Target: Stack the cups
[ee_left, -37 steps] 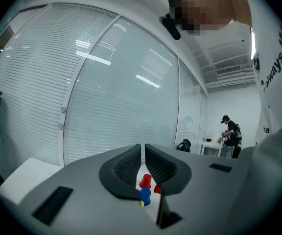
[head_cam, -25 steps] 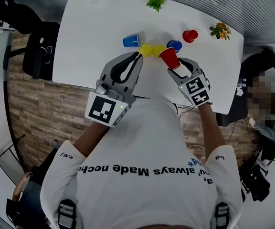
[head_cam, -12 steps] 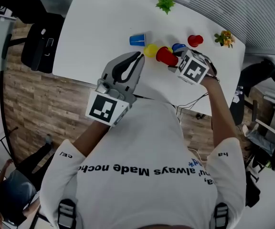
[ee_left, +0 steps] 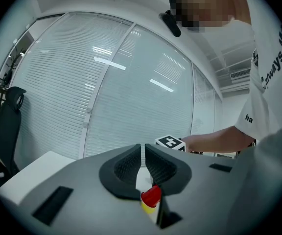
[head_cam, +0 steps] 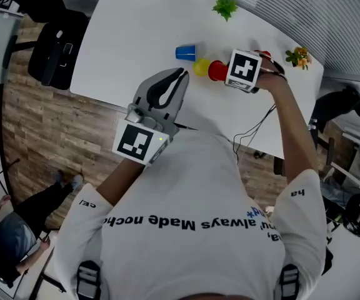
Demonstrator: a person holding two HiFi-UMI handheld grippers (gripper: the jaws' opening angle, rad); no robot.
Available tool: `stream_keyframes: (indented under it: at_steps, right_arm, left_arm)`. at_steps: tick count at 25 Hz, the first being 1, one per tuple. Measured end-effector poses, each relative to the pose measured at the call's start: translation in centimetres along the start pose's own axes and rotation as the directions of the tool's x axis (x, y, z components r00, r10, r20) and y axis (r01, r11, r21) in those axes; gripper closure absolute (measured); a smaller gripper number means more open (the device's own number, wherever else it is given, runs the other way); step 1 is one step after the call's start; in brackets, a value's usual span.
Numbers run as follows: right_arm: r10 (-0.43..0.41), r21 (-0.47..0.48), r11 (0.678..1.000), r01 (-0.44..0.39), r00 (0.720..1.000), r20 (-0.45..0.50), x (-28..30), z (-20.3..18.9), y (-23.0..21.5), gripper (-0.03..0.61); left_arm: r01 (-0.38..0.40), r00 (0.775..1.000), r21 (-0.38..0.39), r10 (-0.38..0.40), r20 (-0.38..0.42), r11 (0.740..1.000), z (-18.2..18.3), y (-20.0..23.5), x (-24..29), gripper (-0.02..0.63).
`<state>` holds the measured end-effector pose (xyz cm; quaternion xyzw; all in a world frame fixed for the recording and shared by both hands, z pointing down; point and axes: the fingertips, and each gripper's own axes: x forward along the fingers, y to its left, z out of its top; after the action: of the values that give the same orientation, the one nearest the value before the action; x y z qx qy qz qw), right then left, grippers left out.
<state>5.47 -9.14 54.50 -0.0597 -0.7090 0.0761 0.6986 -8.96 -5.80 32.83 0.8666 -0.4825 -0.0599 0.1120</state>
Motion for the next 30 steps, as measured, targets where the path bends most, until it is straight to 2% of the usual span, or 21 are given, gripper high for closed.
stream_keyframes:
  at_steps: [5,14,24,30]
  right_arm:
    - [0.043,-0.031,0.998,-0.046,0.996,-0.079,0.4,0.2,-0.8,0.328]
    - [0.05,-0.08,0.995,-0.063,0.986,-0.159,0.9,1.3,-1.9,0.327]
    - [0.024,-0.098,0.995,-0.035,0.994,-0.106,1.3,2.5,-2.6,0.321]
    - [0.004,-0.083,0.997,-0.007,0.999,-0.039,0.8,2.9,-2.8,0.278]
  left_arm:
    - [-0.009,1.0,-0.006,0.009,0.006,1.0,0.2,0.6,0.1,0.572]
    - [-0.027,0.999,-0.016,0.027,0.018,1.0,0.5,1.3,0.5,0.572]
    - [-0.039,0.999,-0.015,0.039,0.007,0.999,0.1,1.4,0.5,0.572]
    - [-0.034,0.999,-0.012,0.034,0.009,0.999,0.3,1.0,0.4,0.572]
